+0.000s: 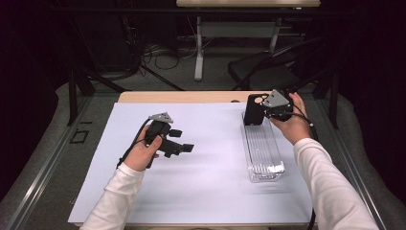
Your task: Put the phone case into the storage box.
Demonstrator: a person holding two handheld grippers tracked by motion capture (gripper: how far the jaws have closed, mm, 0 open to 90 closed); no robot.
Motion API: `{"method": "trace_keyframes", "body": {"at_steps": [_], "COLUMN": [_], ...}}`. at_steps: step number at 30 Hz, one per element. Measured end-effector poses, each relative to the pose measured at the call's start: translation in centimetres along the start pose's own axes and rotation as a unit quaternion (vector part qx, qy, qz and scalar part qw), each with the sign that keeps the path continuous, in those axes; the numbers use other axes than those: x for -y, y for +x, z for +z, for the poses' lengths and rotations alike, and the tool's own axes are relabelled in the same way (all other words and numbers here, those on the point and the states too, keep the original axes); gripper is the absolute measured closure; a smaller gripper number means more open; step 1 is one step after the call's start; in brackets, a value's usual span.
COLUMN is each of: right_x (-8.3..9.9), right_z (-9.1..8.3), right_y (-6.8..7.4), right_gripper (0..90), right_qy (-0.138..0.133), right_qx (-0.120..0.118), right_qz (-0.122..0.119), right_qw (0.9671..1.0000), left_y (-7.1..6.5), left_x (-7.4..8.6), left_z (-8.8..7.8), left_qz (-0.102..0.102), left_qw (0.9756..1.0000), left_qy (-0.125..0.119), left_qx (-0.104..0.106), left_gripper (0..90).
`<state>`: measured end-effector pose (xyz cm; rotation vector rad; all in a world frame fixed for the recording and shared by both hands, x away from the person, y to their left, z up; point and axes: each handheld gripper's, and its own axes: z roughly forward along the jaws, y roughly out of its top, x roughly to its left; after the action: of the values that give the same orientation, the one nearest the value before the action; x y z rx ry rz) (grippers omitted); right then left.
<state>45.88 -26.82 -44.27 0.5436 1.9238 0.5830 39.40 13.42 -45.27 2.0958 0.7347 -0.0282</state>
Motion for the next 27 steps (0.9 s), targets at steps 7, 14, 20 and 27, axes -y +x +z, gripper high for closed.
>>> {"method": "trace_keyframes", "body": {"at_steps": [7,14,20,27], "right_x": [-0.4,-0.7,-0.9,-0.5], "right_z": [-0.8,-1.4,-1.7,-1.7], "right_y": [0.1,-0.1,-0.3,-0.6], "right_gripper": [35.0,31.4,27.2,23.3], "right_qy": [0.014,0.018,0.027,0.02], "right_qx": [0.002,-0.014,-0.022,-0.059], "right_qz": [0.033,0.094,0.143,0.235], "right_qw": [0.9994,0.9953,0.9891,0.9699], "left_y": [0.1,0.1,0.1,-0.1], "left_x": [0.0,0.0,0.0,0.0], "left_z": [-0.1,-0.4,-0.5,-0.5], "left_qz": [-0.001,-0.002,-0.001,-0.002], "left_qw": [1.0,1.0,1.0,1.0], "left_qy": [-0.002,-0.005,-0.007,-0.01], "left_qx": [0.0,-0.001,-0.001,0.0], "left_gripper": [15.5,15.5,15.5,15.5]}}
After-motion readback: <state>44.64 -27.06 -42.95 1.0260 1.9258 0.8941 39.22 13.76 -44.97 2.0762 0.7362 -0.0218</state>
